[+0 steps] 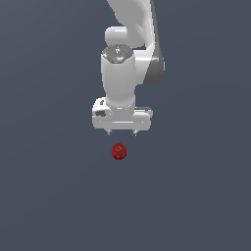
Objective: Pick up the object and move it to a goal position.
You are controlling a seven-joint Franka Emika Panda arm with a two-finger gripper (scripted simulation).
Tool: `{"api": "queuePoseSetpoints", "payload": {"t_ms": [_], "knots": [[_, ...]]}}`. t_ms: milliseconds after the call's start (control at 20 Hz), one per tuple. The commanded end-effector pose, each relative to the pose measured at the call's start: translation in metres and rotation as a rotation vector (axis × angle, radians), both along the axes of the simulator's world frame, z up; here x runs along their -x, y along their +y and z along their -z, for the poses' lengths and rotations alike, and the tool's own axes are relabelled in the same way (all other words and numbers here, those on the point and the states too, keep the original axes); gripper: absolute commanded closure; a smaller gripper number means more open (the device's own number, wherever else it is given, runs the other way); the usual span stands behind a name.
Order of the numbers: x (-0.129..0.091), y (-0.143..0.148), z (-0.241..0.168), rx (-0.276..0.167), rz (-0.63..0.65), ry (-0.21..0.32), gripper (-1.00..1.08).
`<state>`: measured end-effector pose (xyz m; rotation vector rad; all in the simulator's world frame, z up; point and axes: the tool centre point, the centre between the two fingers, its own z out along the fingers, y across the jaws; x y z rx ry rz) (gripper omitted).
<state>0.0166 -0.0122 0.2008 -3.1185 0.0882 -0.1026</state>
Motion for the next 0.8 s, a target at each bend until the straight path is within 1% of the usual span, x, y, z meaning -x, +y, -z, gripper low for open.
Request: {"api": "queuePoseSetpoints", "payload": {"t_ms": [0, 150, 450, 750], "knots": [[0.0, 0.0, 0.0, 0.0, 0.0, 0.0, -0.92], [0.0, -0.003, -0.001, 0.003, -0.001, -0.003, -0.92], [-0.001, -0.021, -0.007, 0.021, 0.0, -0.016, -0.92], [-0.001, -0.021, -0.007, 0.022, -0.004, -0.016, -0.92]]}}
